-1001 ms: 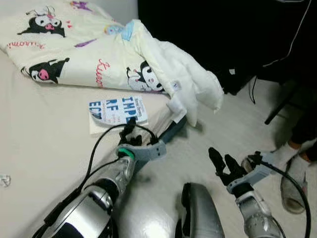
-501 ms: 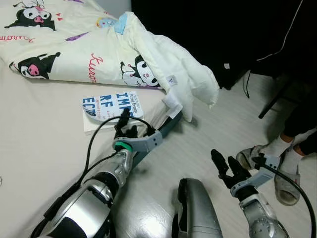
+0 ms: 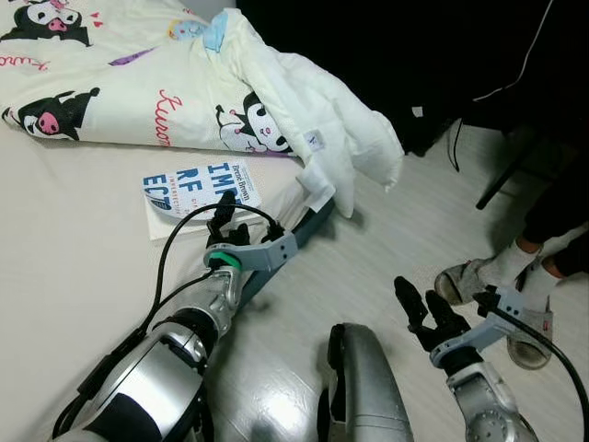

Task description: Clean up the room

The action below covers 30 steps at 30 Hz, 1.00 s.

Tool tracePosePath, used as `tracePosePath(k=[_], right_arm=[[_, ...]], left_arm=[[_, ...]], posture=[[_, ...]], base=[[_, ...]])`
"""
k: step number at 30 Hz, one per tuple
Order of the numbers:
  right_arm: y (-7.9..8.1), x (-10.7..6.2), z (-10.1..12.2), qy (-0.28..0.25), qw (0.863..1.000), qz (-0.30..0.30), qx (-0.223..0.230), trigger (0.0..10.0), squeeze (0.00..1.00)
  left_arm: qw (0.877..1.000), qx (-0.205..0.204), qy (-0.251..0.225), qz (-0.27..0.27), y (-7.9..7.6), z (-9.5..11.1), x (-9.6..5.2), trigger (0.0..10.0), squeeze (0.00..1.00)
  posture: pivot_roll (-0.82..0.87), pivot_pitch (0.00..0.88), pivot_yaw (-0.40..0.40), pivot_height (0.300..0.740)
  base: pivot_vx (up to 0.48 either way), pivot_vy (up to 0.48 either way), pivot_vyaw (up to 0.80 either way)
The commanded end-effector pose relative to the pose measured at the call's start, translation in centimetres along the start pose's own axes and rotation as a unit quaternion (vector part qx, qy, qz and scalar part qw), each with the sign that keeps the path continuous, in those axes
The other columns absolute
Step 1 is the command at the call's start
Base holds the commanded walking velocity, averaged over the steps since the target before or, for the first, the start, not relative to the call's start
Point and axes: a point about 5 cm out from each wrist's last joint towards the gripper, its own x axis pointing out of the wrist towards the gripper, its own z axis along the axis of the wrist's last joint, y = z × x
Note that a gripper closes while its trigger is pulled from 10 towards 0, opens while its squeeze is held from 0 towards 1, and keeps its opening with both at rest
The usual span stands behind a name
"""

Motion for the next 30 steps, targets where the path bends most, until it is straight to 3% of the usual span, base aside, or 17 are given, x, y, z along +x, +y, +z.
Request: tracePosePath(k=[1, 10, 15, 21, 25, 27, 30], right_arm=[[-0.4, -0.7, -0.4, 0.01, 1.0, -0.015, 0.005, 10.0, 0.0], [-0.1, -1.0, -0.5, 0.013, 1.0, -0.017, 0.008, 10.0, 0.0], [-0.1, -1.3, -0.5, 0.014, 1.0, -0.021, 0.009, 10.0, 0.0], [0.1, -2.1, -0.7, 0.017, 0.999, -0.028, 0.011, 10.0, 0.0], [0.1, -2.2, -0.8, 0.018, 0.999, -0.03, 0.011, 10.0, 0.0], [0.1, -2.5, -0.9, 0.02, 0.999, -0.034, 0.013, 10.0, 0.0], [0.1, -2.5, -0.9, 0.02, 0.999, -0.034, 0.013, 10.0, 0.0]], left_arm=[[0.999, 0.014, 0.011, -0.035, -1.4, -0.9, -1.0, 10.0, 0.0], [0.999, 0.02, 0.014, -0.041, -1.7, -1.5, -1.3, 10.0, 0.0], [0.999, -0.007, 0.039, -0.025, -1.5, -1.5, -1.2, 10.0, 0.0], [0.994, -0.061, 0.091, 0.03, 0.2, -1.6, -0.2, 10.0, 0.0], [0.993, -0.063, 0.095, 0.042, 0.8, -1.7, 0.2, 10.0, 0.0], [0.991, -0.065, 0.098, 0.063, 1.9, -2.1, 0.8, 10.0, 0.0], [0.991, -0.065, 0.098, 0.063, 1.9, -2.1, 0.8, 10.0, 0.0]], posture=[[-0.21, 0.324, 0.012, 0.551], [-0.21, 0.349, 0.015, 0.551], [-0.22, 0.364, 0.016, 0.551], [-0.24, 0.384, 0.019, 0.551], [-0.23, 0.387, 0.021, 0.551], [-0.23, 0.393, 0.025, 0.551], [-0.23, 0.393, 0.025, 0.551]], base=[[0.0, 0.0, 0.0], [0.0, 0.0, 0.0], [0.0, 0.0, 0.0], [0.0, 0.0, 0.0], [0.0, 0.0, 0.0], [0.0, 0.0, 0.0], [0.0, 0.0, 0.0]])
